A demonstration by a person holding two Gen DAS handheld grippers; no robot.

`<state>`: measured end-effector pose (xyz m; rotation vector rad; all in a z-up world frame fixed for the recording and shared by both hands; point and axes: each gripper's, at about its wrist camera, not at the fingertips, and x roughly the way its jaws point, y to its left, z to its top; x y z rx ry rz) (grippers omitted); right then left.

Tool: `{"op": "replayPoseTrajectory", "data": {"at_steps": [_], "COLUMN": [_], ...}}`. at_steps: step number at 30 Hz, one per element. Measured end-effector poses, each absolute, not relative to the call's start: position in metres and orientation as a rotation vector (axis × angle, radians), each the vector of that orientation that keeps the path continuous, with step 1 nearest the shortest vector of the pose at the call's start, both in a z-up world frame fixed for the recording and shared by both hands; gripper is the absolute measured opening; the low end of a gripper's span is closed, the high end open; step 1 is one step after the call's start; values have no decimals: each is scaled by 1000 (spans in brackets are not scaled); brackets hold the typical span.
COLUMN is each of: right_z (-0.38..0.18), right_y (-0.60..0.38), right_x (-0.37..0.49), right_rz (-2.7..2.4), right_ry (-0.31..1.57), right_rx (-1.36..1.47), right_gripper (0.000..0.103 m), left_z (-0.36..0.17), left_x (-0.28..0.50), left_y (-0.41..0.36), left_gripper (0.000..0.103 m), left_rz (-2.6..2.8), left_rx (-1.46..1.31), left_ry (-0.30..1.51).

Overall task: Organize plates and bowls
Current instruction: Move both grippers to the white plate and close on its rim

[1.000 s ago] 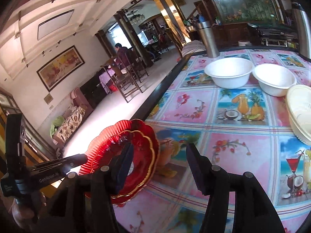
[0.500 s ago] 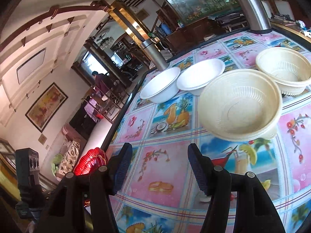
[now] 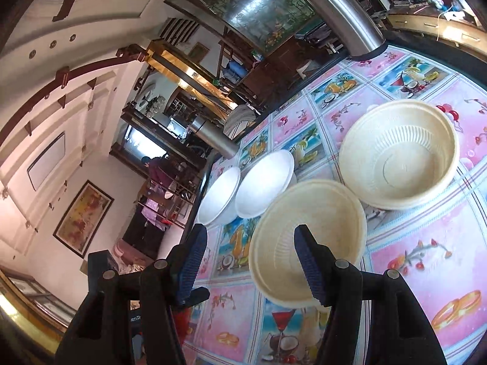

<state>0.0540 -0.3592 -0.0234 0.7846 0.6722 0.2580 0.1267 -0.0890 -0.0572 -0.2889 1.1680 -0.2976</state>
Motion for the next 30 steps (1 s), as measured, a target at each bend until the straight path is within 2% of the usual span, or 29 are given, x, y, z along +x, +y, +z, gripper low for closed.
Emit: {"op": "replayPoseTrajectory", "data": {"at_steps": [5,11,14,18,21,30], "right_z": [-20,-43,-55,-68,-74,-91], "right_y": [-371,-366,-362,-363,-367,-363], "right_x": [117,195,215,231,236,242], "right_rz": [271,240,204,193,191,190], "right_ry": [761,974,1018,1035,1045,1072], "right_rx": [822,824,812,815,807,816], "right_gripper": [63,63,63,60,52,49], "left_z": [-62,-68,-73,-79,-77,-91], "left_x": [168,202,214,222,224,231], "left_y": [-92,-98,-103,-101,-104,-100], "left_gripper": [50,50,50,50,50,50], "left_rz": [-304,-288,-282,-283,-294,-303], "left_rx": [-427,-547,-567,-628,-619,-636], "left_ry": [1212,1201,1197,1190,1171,1199]}}
